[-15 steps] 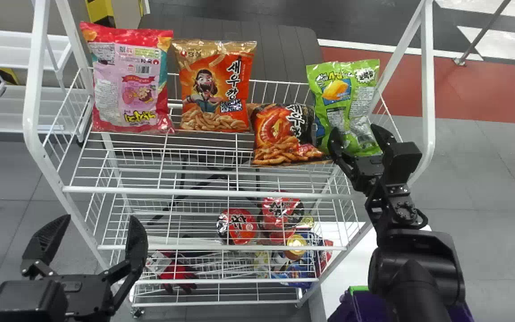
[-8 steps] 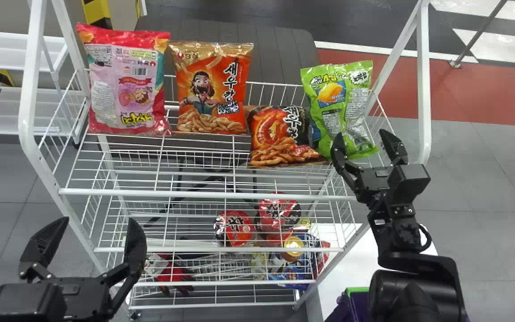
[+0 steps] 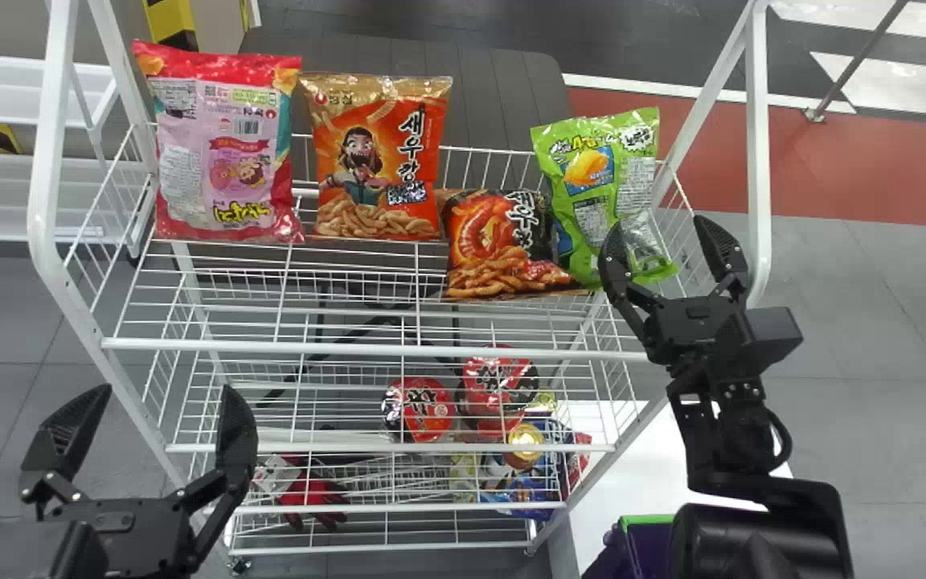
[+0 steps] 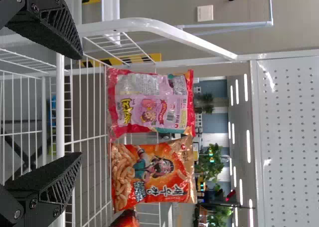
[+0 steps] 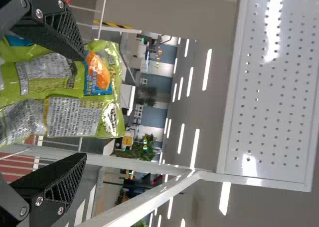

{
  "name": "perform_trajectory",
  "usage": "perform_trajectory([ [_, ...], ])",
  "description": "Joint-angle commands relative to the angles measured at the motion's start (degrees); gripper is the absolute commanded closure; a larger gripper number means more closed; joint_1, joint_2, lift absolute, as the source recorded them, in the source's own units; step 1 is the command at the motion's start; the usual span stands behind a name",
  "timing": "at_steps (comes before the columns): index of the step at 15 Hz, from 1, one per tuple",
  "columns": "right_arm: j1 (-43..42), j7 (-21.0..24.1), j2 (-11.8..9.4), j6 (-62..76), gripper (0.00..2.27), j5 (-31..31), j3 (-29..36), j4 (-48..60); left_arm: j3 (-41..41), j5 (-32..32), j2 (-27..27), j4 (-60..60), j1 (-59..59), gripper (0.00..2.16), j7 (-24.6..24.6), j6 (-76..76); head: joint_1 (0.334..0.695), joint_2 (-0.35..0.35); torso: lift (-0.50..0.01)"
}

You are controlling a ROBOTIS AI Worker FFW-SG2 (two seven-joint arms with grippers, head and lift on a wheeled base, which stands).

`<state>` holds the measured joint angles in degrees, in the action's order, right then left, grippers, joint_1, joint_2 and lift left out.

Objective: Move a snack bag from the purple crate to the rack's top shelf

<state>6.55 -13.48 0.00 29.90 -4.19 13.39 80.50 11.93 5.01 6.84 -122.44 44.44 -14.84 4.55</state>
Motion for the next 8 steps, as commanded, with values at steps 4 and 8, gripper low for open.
perform_trajectory([
  [4, 11.55, -0.85, 0.05, -5.60, 0.17, 2.96, -2.23, 14.77, -0.24, 0.35, 0.02, -0.08, 0.74, 0.14, -0.27, 3.40, 0.695, -0.149, 0.001],
  [8, 21.04, -1.20, 0.05, -10.88, 0.17, 3.05, -2.76, 22.86, -0.59, 0.44, 0.02, 0.01, 0.91, 0.14, -0.45, 4.28, 0.695, -0.137, 0.001],
])
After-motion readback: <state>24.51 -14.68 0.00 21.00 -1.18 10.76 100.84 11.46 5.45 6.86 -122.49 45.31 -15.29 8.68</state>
